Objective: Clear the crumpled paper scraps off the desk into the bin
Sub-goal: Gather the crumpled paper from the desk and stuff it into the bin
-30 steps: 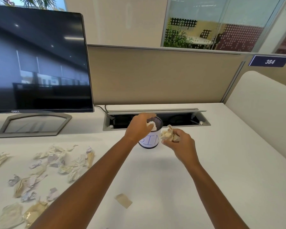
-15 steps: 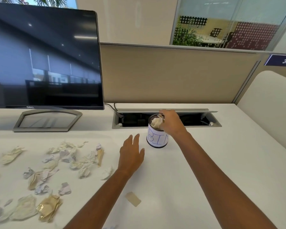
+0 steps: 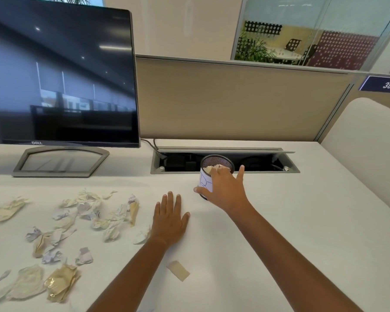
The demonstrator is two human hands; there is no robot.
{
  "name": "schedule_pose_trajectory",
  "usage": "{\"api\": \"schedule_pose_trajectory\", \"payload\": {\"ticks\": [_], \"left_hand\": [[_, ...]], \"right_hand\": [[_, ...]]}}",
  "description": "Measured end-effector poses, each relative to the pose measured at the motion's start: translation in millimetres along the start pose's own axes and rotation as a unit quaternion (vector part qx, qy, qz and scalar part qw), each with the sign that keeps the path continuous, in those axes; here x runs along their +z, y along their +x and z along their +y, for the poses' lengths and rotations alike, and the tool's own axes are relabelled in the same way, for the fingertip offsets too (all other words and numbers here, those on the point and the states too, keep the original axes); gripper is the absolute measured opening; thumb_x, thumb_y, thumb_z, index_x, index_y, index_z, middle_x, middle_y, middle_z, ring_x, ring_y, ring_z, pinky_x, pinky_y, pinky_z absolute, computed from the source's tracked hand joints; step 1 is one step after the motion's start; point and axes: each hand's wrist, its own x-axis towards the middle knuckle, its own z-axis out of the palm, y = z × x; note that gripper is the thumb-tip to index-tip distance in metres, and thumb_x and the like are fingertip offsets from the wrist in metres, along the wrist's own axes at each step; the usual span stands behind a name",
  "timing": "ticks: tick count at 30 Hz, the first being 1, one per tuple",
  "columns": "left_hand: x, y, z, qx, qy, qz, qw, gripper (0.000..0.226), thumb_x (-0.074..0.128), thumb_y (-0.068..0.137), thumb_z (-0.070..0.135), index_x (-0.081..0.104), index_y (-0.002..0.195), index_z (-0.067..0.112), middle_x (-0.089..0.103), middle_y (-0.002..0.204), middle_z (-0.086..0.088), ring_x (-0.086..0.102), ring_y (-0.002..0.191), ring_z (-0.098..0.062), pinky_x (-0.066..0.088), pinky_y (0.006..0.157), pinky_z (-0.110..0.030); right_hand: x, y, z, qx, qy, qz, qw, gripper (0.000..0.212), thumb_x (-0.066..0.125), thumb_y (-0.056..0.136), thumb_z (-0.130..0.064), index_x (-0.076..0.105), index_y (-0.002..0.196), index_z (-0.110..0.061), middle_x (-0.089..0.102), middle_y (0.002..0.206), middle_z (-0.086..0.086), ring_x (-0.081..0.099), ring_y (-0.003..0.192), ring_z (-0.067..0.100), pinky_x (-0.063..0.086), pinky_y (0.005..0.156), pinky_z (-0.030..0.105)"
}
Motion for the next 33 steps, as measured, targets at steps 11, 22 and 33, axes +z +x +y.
{"api": "schedule_pose_trajectory", "payload": {"ticks": [11,22,33], "left_hand": [[6.7,0.0,-0.6,0.002,0.023,0.027,0.999,0.061,0.017,0.1,0.041,-0.009,0.148,0.013,-0.013,0.158,-0.014,-0.01,0.147,-0.028,-0.003,0.12,-0.038],[10.4,2.0,-1.5,0.0,0.03,0.041,0.999,0.061,0.017,0.1,0.041,-0.009,0.148,0.013,-0.013,0.158,-0.014,-0.008,0.147,-0.028,-0.003,0.12,-0.038],[-1.4,-6.0,-1.8,0.008,0.016,-0.006,1.0,0.06,0.018,0.101,0.04,-0.008,0.148,0.014,-0.013,0.158,-0.011,-0.009,0.147,-0.025,-0.002,0.121,-0.038]], "right_hand": [[-18.4,26.3,2.3,-0.002,-0.005,-0.104,0.995,0.057,0.049,0.083,-0.061,0.056,0.111,-0.012,0.062,0.119,0.007,0.053,0.118,0.027,0.006,0.114,0.059],[-11.1,20.1,1.4,0.016,0.006,-0.017,1.0,0.057,0.044,0.083,-0.065,0.058,0.106,-0.015,0.065,0.11,0.003,0.056,0.113,0.024,-0.007,0.108,0.068],[-7.2,-15.9,9.1,-0.031,0.104,0.206,0.972,0.035,0.055,0.09,-0.035,0.06,0.117,-0.014,0.057,0.127,0.007,0.05,0.12,0.025,0.013,0.111,0.063]]}}
